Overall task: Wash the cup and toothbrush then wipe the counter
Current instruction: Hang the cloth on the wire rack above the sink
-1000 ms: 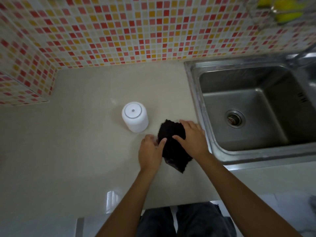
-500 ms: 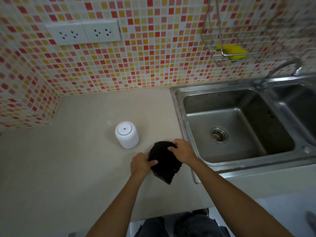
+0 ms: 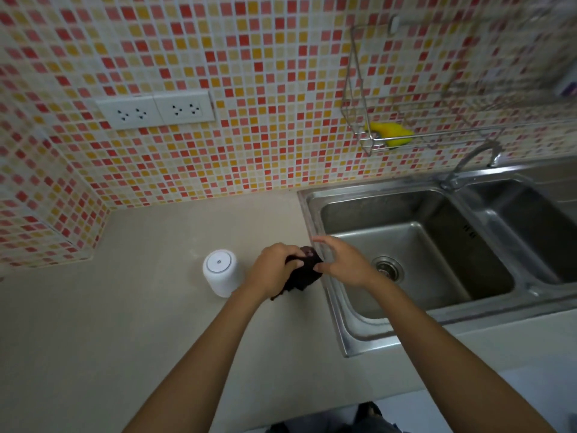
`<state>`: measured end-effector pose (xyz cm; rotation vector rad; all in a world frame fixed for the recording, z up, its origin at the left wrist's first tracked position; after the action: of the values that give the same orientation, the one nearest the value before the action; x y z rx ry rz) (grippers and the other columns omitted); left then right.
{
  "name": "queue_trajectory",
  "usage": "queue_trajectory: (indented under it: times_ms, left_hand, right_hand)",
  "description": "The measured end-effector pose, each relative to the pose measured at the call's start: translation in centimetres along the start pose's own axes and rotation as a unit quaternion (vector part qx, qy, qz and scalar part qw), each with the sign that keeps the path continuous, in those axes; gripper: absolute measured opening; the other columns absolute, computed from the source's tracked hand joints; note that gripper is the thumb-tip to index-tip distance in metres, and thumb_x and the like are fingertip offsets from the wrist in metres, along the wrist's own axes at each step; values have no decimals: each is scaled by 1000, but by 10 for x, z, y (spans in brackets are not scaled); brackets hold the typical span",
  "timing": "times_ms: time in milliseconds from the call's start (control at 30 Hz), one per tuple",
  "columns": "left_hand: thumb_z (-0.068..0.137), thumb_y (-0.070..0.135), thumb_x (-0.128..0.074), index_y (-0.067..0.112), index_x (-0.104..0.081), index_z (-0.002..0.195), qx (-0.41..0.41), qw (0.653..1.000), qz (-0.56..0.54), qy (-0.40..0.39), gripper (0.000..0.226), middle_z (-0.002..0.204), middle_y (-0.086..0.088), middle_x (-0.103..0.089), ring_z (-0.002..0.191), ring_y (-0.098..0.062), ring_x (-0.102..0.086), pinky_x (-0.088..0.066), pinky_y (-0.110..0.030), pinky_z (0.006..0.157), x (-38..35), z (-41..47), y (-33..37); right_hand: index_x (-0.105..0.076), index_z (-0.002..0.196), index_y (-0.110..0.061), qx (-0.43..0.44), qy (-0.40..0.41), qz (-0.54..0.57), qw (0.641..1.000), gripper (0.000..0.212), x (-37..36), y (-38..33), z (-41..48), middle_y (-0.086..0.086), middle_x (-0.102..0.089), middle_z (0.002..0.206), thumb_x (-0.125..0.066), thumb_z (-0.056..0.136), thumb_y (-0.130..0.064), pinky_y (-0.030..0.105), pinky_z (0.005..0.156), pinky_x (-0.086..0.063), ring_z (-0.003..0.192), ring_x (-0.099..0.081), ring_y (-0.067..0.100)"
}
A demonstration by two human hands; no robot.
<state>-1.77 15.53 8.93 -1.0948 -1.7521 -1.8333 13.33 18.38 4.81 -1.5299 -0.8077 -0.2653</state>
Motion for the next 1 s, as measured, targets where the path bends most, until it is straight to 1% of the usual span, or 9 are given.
queue_trajectory:
  times_ms: [67, 133, 233, 300, 367, 500, 667, 867, 1000]
  left_hand:
    - [95, 15, -55, 18, -71, 104, -23, 1000, -6, 8, 19, 102, -3, -67, 91, -15, -58, -42, -22, 81, 13, 7, 18]
    - [94, 17, -57, 19, -72, 104, -36, 999, -10, 14, 18, 101, -1, -67, 91, -13, -58, -44, -21, 82, 25, 15, 34]
    - [90, 18, -65, 19, -73, 102, -39, 998, -11, 43, 14, 98, 1, -68, 91, -12, -62, -50, -23, 83, 39, 29, 54]
    - [85, 17, -71, 18, -73, 96, -37, 995, -28, 91, 11, 93, 3, -70, 87, -9, -64, -53, -23, 82, 47, 40, 67]
    - [81, 17, -75, 18, -72, 90, -41, 991, -28, 127, 10, 87, 4, -70, 82, -6, -64, -52, -19, 76, 50, 51, 85]
    - [80, 24, -76, 18, -70, 85, -80, 989, 23, 118, 10, 79, 7, -65, 73, -1, -58, -43, -11, 66, 37, 81, 140]
    - [87, 27, -68, 18, -72, 92, -99, 985, 22, 138, 11, 86, 7, -67, 77, -3, -58, -44, -16, 70, 27, 127, 206]
    - [93, 28, -61, 21, -66, 89, -103, 980, -21, 166, 10, 86, 4, -68, 80, -10, -62, -49, -26, 74, 26, 194, 268]
    - [93, 27, -61, 12, -68, 97, -90, 981, -39, 167, 18, 93, -3, -68, 83, -15, -60, -47, -27, 75, 32, 252, 297]
  right_hand:
    - [-65, 111, -23, 13, -21, 16, 1000, 31, 13, -9, 1, -3, -63, 120, -72, 82, -14, 22, 90, -41, 111, -56, 10]
    - [-69, 97, -20, 24, -22, 42, 999, 15, 31, -8, 2, -2, -68, 108, -72, 83, -19, 28, 87, -47, 102, -62, 12]
    - [-69, 90, -18, 39, -10, 61, 997, 8, 68, -5, -1, 0, -71, 91, -72, 83, -20, 39, 83, -53, 89, -67, 15]
    - [-69, 87, -19, 52, 15, 74, 996, 4, 101, -7, -5, -1, -72, 84, -72, 84, -20, 37, 78, -54, 82, -69, 16]
    - [-70, 87, -18, 61, 41, 78, 994, 5, 138, -6, -8, 0, -73, 83, -73, 83, -20, 36, 78, -55, 81, -70, 16]
    - [-72, 87, -18, 92, 81, 60, 991, 13, 214, 8, -14, 1, -74, 84, -74, 82, -29, 39, 80, -57, 83, -70, 16]
    - [-73, 84, -18, 105, 107, 65, 987, 22, 298, 31, -14, 7, -73, 84, -73, 81, -39, 49, 82, -53, 83, -69, 26]
    - [-72, 85, -24, 104, 152, 137, 973, 8, 400, 36, 14, -6, -73, 87, -71, 85, -32, 29, 73, -55, 85, -70, 13]
    - [-73, 91, -17, 84, 177, 197, 961, 10, 446, 47, 52, 4, -73, 96, -70, 86, -24, 36, 84, -57, 93, -70, 19]
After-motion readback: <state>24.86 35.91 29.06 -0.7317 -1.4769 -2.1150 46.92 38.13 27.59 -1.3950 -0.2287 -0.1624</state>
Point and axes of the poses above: each hand's wrist, its own z-axis towards the middle knuckle, its own x-axis out of the back of the hand, y = z × x, the point moved 7 cm from there along z, towards the middle knuckle
